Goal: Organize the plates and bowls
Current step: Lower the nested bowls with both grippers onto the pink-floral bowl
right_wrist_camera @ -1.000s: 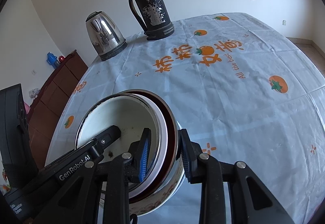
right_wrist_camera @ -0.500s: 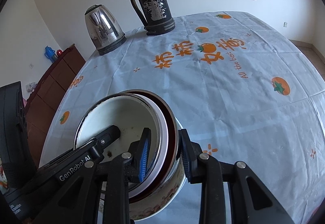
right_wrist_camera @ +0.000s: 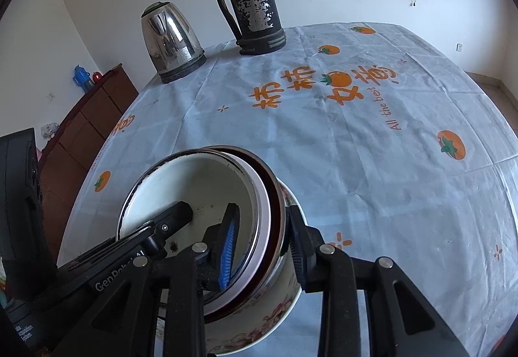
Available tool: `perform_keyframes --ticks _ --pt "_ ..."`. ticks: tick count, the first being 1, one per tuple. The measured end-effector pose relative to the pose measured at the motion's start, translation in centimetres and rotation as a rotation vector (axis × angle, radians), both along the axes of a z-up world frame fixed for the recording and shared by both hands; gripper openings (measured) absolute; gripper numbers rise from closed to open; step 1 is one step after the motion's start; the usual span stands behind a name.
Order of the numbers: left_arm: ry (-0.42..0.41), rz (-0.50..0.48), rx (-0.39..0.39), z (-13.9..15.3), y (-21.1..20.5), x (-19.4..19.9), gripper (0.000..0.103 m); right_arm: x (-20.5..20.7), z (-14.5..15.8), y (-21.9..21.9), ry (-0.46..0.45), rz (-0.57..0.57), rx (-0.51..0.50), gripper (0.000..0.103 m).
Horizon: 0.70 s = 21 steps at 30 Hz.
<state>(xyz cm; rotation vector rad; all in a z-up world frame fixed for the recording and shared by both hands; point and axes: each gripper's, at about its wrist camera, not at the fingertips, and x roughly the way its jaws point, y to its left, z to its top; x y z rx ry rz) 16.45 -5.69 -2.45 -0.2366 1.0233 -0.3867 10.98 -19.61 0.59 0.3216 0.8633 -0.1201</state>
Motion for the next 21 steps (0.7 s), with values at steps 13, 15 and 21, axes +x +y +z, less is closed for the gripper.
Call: perform_keyframes --ticks 13,15,21 --pt "-0.029 -0.001 0.015 0.01 0.33 -0.3 0.033 -0.56 -0.13 0.37 -0.034 0.011 -0.004 0.034" --pt "-0.028 0.0 0.012 -0.03 0.29 -0.24 0.034 -0.6 -0.14 0.37 -0.035 0.009 -0.002 0.034" --pt "-0.026 0.035 0.032 -0.11 0.73 0.2 0.046 -0.73 -0.35 -0.06 -0.053 0.008 0.057 0.039"
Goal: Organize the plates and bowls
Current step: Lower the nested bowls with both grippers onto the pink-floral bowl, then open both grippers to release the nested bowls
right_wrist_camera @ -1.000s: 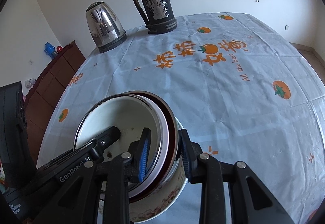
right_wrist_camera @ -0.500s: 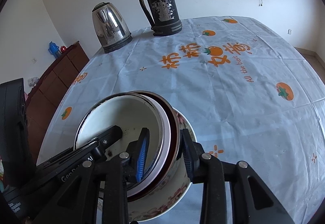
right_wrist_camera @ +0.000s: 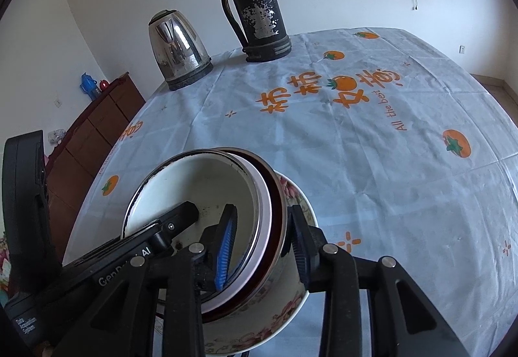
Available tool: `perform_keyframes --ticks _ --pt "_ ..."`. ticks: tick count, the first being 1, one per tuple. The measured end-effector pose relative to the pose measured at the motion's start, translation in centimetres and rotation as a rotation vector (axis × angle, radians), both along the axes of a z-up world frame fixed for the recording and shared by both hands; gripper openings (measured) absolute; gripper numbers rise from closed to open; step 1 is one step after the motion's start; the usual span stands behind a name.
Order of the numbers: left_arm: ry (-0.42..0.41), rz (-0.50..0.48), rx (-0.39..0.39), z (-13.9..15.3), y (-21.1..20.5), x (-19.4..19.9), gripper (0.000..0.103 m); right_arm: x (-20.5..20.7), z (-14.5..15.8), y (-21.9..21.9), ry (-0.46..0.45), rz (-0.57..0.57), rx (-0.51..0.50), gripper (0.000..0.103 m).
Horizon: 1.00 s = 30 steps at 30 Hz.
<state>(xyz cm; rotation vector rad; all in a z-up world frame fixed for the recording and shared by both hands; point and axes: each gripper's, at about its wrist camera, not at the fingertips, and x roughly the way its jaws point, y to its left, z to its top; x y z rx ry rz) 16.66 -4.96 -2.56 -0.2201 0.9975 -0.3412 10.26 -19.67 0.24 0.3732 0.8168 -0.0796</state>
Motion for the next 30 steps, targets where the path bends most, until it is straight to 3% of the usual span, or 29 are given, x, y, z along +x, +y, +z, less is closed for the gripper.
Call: perform_keyframes --ticks 3,7,9,13,21,22,24,30 --pt "-0.015 -0.007 0.024 0.4 0.0 0.0 0.046 -0.1 0.0 -0.2 -0.011 0.006 0.044 0.041" --pt "-0.055 0.008 0.013 1.5 0.5 -0.3 0.063 -0.7 1.1 -0.6 -0.061 -0.003 0.066 0.043" --pt "-0.097 0.037 0.059 1.9 0.6 -0.6 0.07 -1.2 1.9 -0.9 -0.094 -0.012 0.067 0.045" --pt "-0.15 0.05 0.138 2.4 0.3 -0.8 0.072 -1.9 2.6 -1.0 -0.124 -0.021 0.053 0.046" --pt "-0.134 0.036 0.15 2.1 -0.1 -1.3 0.072 -2.5 2.3 -1.3 -0.127 -0.035 0.057 0.046" --pt "-0.131 0.029 0.151 2.0 -0.3 -1.3 0.072 -2.7 2.3 -1.2 -0.128 -0.036 0.049 0.052" --pt "-0.115 0.007 0.138 1.8 -0.5 -1.5 0.074 -2.8 2.2 -1.3 -0.13 -0.036 0.047 0.062" --pt "-0.093 -0.01 0.111 1.5 -0.7 -2.1 0.087 -3.6 2.3 -1.5 -0.154 -0.039 0.044 0.063"
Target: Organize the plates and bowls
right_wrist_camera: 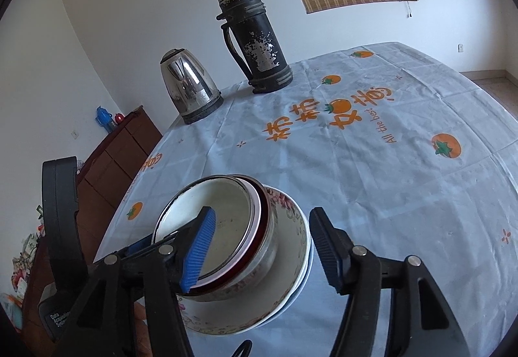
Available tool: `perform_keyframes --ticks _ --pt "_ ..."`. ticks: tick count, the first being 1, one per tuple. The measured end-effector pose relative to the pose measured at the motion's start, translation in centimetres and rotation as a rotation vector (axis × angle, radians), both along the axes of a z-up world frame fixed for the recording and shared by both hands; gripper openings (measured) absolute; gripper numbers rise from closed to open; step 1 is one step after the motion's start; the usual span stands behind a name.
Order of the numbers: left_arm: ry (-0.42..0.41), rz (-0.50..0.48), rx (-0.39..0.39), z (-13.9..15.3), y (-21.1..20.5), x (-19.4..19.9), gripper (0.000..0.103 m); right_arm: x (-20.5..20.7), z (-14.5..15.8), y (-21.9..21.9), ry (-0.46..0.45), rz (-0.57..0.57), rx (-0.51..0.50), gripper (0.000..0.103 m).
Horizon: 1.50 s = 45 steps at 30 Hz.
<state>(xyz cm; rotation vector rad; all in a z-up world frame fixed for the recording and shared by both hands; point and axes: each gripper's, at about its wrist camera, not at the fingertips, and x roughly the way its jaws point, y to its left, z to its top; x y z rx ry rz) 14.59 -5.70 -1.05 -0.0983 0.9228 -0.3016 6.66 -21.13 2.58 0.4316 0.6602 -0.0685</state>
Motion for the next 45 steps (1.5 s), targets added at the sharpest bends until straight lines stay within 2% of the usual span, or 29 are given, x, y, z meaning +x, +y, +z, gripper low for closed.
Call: perform_keyframes --ticks 2,5,17,23,30,35,45 --pt "-0.022 0.007 0.016 0.2 0.0 -0.3 0.091 -0.2 0.0 0.0 -0.004 0.002 0.002 0.063" --pt "-0.045 0.0 0.041 0.4 -0.1 -0.9 0.092 -0.5 -0.3 -0.2 -0.007 0.001 0.013 0.067" --pt "-0.029 -0.026 0.034 0.2 -0.4 -1.4 0.094 -1.4 -0.2 -0.1 -0.02 -0.004 -0.008 0.071" --pt "-0.009 -0.024 -0.013 -0.1 0.1 -1.3 0.094 -1.9 -0.1 -0.1 -0.041 -0.019 -0.028 0.071" --pt "-0.051 -0.039 -0.006 0.5 0.2 -2.3 0.095 -2.6 0.0 0.1 -0.069 -0.027 -0.048 0.071" --pt "-0.044 -0.042 -0.048 0.5 0.6 -2.6 0.095 -3.2 0.0 0.1 -0.081 -0.031 -0.042 0.071" --pt "-0.074 -0.065 -0.052 1.1 0.5 -3.7 0.095 -4.7 0.7 -0.1 -0.139 -0.045 -0.032 0.071"
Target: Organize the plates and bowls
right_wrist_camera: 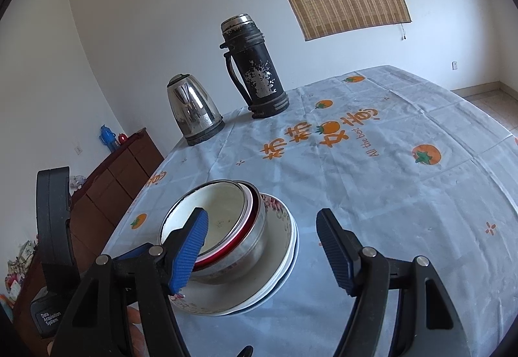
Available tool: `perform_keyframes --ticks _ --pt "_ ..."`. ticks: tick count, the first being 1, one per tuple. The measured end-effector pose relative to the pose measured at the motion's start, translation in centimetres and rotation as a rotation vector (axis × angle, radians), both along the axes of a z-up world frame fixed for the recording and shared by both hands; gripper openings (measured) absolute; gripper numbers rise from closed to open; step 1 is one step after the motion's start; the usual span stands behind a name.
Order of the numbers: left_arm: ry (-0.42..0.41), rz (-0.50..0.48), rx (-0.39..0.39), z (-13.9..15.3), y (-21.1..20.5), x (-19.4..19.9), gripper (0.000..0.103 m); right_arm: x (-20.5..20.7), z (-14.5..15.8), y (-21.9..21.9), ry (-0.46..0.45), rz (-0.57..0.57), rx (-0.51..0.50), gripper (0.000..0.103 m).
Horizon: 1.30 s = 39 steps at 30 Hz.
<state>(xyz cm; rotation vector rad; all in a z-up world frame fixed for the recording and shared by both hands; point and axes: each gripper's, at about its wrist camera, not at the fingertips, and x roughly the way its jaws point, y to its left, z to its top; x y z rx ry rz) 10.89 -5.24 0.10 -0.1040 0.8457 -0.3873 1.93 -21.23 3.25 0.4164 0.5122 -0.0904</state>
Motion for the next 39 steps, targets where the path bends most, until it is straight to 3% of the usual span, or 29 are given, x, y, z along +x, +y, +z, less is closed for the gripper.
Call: perform_keyframes --ticks 8,15,33,39 --pt "-0.102 0.041 0.04 0.7 0.7 -2.1 0.095 -1.2 0.1 0.8 -0.039 0.011 -0.069 0.072" --pt "-0.108 0.057 0.019 0.9 1.6 -3.1 0.095 -1.9 0.1 1.3 -0.052 0.02 -0.076 0.072" --pt "-0.176 0.092 0.068 1.0 3.4 -7.3 0.095 -5.4 0.4 3.4 -0.085 0.038 -0.091 0.072" --pt "-0.227 0.108 0.099 1.2 3.7 -9.8 0.099 -8.0 0.6 3.8 -0.128 0.004 -0.107 0.084"
